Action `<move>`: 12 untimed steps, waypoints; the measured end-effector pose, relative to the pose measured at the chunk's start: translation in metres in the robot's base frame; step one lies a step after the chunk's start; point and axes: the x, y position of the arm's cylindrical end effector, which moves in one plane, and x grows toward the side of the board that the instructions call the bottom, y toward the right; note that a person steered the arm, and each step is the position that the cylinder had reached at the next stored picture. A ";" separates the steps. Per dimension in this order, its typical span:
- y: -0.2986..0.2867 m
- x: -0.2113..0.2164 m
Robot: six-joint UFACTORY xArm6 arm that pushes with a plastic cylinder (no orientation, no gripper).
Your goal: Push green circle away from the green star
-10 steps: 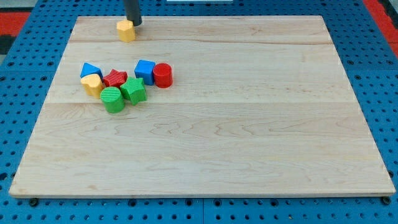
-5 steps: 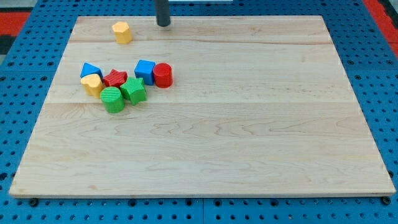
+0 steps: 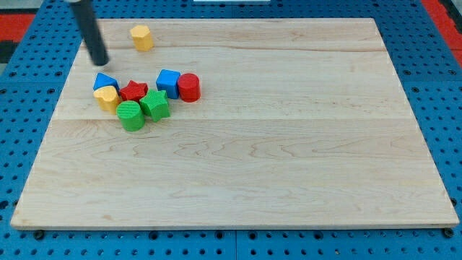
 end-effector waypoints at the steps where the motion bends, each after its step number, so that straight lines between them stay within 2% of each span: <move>1: -0.035 0.066; 2: -0.001 0.109; 4: 0.114 0.113; 6: 0.204 0.120; 7: 0.196 0.137; 8: 0.225 0.143; 9: 0.261 0.130; 12: 0.342 0.034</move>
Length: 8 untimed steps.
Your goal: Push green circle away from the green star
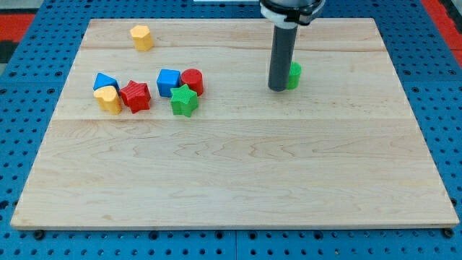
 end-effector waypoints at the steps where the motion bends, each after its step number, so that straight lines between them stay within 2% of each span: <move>1: 0.004 0.023; 2: 0.037 0.035; 4: 0.037 -0.029; 5: -0.013 -0.045; 8: -0.089 -0.040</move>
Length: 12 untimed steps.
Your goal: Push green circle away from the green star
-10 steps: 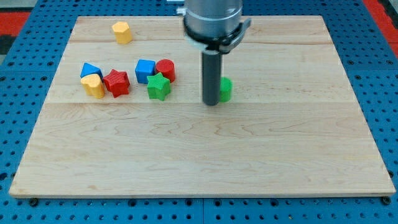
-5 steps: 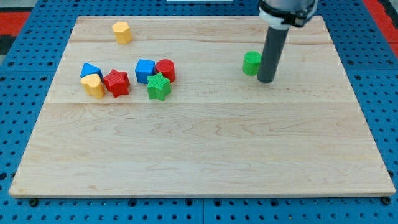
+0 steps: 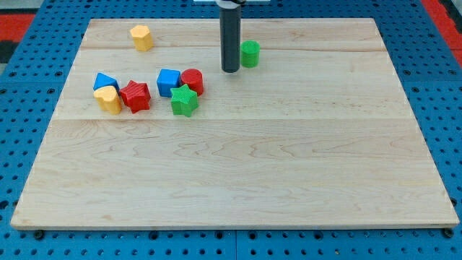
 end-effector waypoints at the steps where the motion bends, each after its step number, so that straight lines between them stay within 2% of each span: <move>1: -0.008 -0.036; 2: 0.002 -0.050; 4: 0.002 0.002; 5: 0.024 0.007; 7: 0.033 -0.039; 9: 0.056 -0.009; 11: 0.072 -0.059; 12: 0.083 -0.071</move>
